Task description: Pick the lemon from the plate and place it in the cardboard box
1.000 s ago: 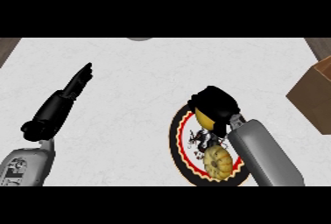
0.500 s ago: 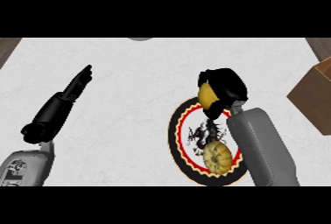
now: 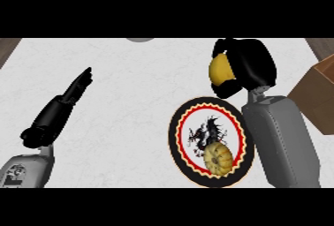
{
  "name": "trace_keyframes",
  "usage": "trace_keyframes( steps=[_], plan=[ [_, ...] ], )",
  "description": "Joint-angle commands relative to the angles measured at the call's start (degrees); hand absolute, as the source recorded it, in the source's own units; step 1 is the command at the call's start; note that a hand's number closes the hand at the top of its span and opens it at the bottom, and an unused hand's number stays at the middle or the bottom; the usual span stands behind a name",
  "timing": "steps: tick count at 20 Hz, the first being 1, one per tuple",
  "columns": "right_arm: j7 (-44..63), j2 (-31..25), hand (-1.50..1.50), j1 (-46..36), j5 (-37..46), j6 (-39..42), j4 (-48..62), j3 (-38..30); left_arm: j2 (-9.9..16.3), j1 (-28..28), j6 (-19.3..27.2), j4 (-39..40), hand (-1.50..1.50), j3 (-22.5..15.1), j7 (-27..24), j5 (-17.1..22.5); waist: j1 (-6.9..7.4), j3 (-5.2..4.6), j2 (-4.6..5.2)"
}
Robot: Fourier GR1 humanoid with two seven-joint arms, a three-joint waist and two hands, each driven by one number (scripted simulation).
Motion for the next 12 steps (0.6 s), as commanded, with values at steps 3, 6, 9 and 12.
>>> trace_keyframes(
  steps=[3, 6, 9, 12],
  plan=[
    [11.45, -0.57, 1.5, -5.79, -2.24, 0.33, -6.48, -11.02, -0.13, -2.53, -0.66, 1.88, 0.0, 0.42, 1.38, 0.42, -0.58, 0.02, 0.12],
    [14.37, -3.17, 1.5, -5.22, -1.93, -2.19, -7.5, -15.41, 1.0, 0.02, -0.99, -0.67, 0.0, 1.13, 0.15, 0.33, 0.1, 0.03, 0.12],
    [12.46, -8.75, 1.5, -7.28, -4.35, -2.95, -3.53, -21.01, -0.94, -1.25, 0.11, 1.69, 0.0, 0.06, -0.79, -0.84, 0.29, 0.02, 0.41],
    [12.11, -10.35, 1.5, -5.92, -5.76, -5.69, -0.81, -23.56, -1.5, -2.46, -0.2, 3.3, 0.0, -0.2, -1.12, -1.2, 0.26, 0.02, 0.45]
  ],
)
